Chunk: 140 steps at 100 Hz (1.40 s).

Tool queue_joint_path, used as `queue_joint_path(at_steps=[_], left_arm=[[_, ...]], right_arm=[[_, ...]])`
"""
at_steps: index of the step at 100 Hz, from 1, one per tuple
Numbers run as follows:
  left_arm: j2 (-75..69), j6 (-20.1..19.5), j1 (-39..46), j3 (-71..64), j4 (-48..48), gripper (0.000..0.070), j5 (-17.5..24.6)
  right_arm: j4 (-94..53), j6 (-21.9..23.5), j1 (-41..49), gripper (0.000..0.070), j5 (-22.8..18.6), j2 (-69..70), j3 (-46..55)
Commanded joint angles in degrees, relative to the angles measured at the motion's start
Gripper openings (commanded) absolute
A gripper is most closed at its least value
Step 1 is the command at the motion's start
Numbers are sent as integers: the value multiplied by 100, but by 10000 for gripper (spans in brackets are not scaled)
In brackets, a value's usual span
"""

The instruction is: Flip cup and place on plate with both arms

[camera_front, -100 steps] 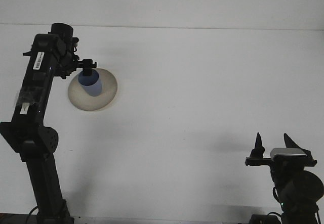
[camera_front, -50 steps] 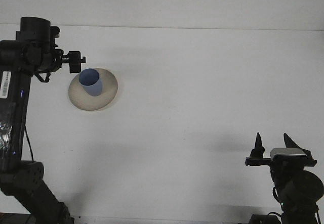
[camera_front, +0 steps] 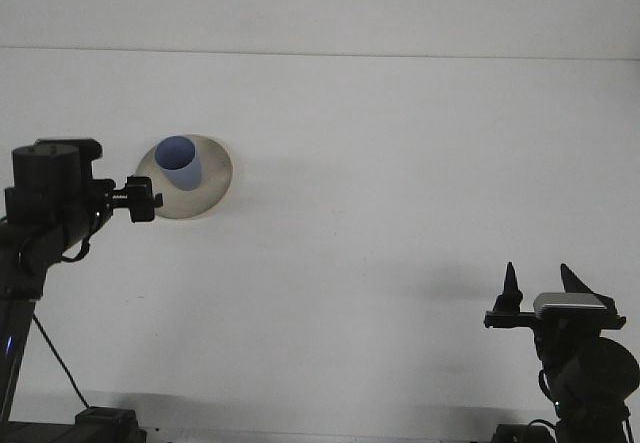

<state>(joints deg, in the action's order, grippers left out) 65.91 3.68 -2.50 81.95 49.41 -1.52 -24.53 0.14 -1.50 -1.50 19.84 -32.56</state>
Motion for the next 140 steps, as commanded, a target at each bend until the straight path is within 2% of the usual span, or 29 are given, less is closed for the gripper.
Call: queue_joint_path(at_steps=[1,12,35,44,55,97,101,106,107,108,111,117,123,140], left_arm=[[-240,46,-15,-549,-476,463,4],[-1071,24,-66,-1759,-1591,463,4],[-2485,-286,-103,-3993,-3526,463,7],[-2909,-197,-133,-4441,-4089,463,90],[-3191,-446,-149,-4559,-4207,463,118],[-3305,-431,-149,-4559,-4199,451,133],[-3305,-431,-149,-4559,-4201,416,131],[-3305,-431,-149,-4559,-4199,303,131],[-3305,-431,-149,-4559,-4199,303,131],[-3305,-428,-149,-4559,-4199,245,131],[-3305,-431,-149,-4559,-4199,154,131],[-3305,-428,-149,-4559,-4197,6,131],[-3305,-422,-149,-4559,-4201,7,133],[-3305,-411,-149,-4559,-4186,9,131]], right_arm=[[39,-59,2,532,2,9,-74],[39,-59,2,532,2,9,-74],[35,-59,2,532,2,9,-74],[37,-59,2,532,2,9,-74],[39,-59,2,532,2,9,-74],[52,-59,2,530,2,7,-74],[52,-59,2,490,2,7,-74],[46,-59,2,370,2,9,-74],[46,-59,2,341,2,9,-74],[44,-59,2,313,2,7,-74],[46,-59,2,225,2,9,-74],[48,-59,2,85,2,7,-74],[46,-59,2,4,4,9,-74],[50,-59,2,4,0,7,-74]])
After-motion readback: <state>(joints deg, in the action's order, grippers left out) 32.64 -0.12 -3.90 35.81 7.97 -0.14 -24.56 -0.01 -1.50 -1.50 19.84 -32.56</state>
